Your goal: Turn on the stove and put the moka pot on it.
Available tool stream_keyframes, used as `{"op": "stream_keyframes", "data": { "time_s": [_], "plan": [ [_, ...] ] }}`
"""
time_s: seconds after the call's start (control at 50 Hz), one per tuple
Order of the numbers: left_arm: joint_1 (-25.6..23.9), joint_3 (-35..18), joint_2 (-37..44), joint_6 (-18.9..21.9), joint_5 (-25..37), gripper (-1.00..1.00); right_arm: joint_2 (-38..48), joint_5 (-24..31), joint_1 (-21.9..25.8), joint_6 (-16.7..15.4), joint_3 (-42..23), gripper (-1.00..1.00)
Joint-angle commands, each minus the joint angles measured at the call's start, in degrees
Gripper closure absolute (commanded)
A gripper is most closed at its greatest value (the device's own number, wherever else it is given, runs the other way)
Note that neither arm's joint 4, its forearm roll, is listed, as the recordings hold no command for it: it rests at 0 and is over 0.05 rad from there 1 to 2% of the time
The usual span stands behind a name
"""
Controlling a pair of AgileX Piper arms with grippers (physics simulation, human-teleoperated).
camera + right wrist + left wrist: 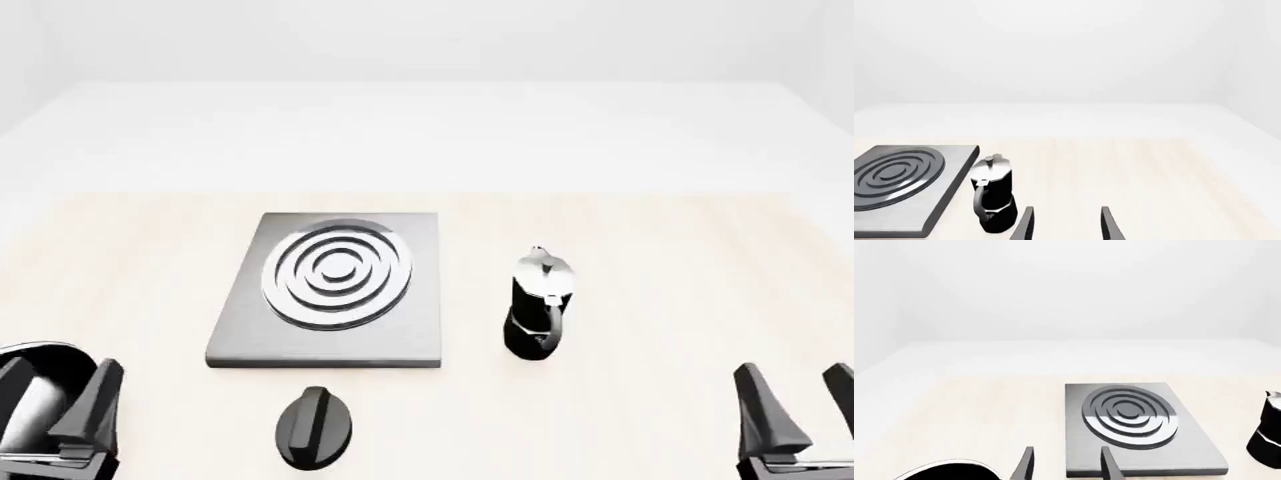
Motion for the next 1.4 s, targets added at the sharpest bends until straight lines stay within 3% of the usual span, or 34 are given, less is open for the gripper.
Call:
{"op": "stream_keyframes", "data": {
  "time_s": [0.02, 0.08, 0.32, 0.48, 0.7, 0.9, 1.2, 1.4],
  "plan": [
    [-6.8, -9.4, 13.1, 2.8, 1.8, -1.00, 1.8, -1.3, 0.0, 0.0, -0.1, -1.00],
    [-7.4, -12.9, 19.2, 1.7, 2.5, -1.00, 1.2, -0.8, -0.2, -0.3, -0.1, -1.00],
    [-12.5, -21.2, 30.4, 2.9, 7.4, -1.00, 3.5, -2.5, -0.1, -0.5, 0.0, -1.00],
    [-14.9, -24.6, 35.0, 6.4, 10.6, -1.00, 3.4, -2.5, -0.2, -0.7, 0.0, -1.00],
    [-17.3, -29.0, 41.2, 6.8, 16.0, -1.00, 3.9, -2.9, -0.1, -0.7, 0.0, -1.00],
    [-18.5, -30.4, 45.8, 5.5, 17.8, -1.00, 3.1, -2.2, 0.0, -0.6, 0.0, -1.00],
    [-20.6, -29.7, 55.8, 1.4, 15.9, -1.00, 3.0, -2.1, 0.2, 0.0, 0.0, -1.00],
    [-21.9, -29.3, 58.3, 0.6, 15.0, -1.00, 3.2, -2.3, 0.2, 0.4, 0.0, -1.00]
  ]
}}
